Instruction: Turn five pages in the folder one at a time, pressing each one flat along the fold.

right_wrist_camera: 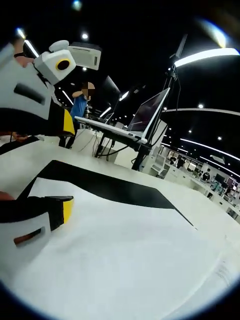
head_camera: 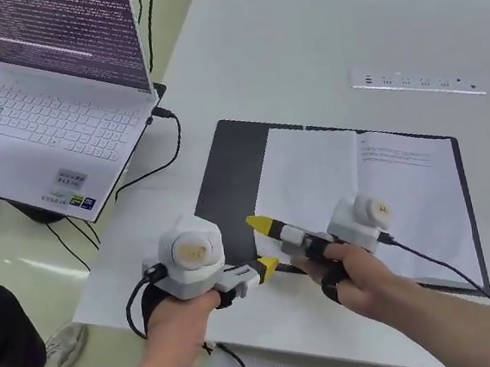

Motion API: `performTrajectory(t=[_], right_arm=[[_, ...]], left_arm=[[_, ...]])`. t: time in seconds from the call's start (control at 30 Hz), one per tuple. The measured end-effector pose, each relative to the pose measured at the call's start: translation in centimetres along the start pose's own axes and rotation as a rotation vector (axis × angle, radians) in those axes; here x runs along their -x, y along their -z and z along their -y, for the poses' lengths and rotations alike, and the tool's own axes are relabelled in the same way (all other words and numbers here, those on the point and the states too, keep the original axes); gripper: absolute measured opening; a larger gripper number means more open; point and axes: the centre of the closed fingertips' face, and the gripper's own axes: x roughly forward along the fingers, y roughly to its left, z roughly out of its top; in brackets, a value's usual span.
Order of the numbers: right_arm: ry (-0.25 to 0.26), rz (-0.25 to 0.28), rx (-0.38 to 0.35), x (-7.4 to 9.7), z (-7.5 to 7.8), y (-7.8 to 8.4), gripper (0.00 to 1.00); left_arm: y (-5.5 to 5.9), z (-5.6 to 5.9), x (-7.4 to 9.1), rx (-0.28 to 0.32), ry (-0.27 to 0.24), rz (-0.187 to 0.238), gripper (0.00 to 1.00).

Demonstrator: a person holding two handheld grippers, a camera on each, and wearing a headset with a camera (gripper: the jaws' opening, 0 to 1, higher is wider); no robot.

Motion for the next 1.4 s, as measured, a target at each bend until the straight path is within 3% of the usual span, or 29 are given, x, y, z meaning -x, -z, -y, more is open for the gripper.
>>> performTrajectory(t=[0.13,0.23,0.47,0.67,1.13,1.27,1.4], right_arm=[[-0.026,0.015,0.011,1.6,-0.9,-0.1,0.5],[-0.018,-0.003,0.096,3.2,-1.7,-0.1,0.51],[0.038,0.005,0.209,6.5,-1.3,-1.6,0.49],[0.072,0.037,0.232,8.7,-0.7,-3.0,0.46],[0.109,0.074,0.211,10.7,0.6,-3.2,0.43],[0.115,0.063,0.208,10.8,0.9,-2.8,0.42],[0.117,0.066,0.194,10.8,1.1,-2.6,0.42]], left_arm=[[-0.1,0.1,0.0,0.012,0.001,0.009,0.68],[-0.1,0.1,-0.1,0.016,0.001,0.01,0.67],[-0.8,0.2,-0.7,0.014,0.004,0.048,0.57],[-1.0,0.5,-1.8,0.008,0.016,0.057,0.45],[-0.2,1.2,-4.2,0.007,0.031,0.029,0.11],[0.6,0.9,-5.2,0.02,0.02,0.01,0.01],[1.9,0.5,-6.0,0.036,-0.014,-0.028,0.0]])
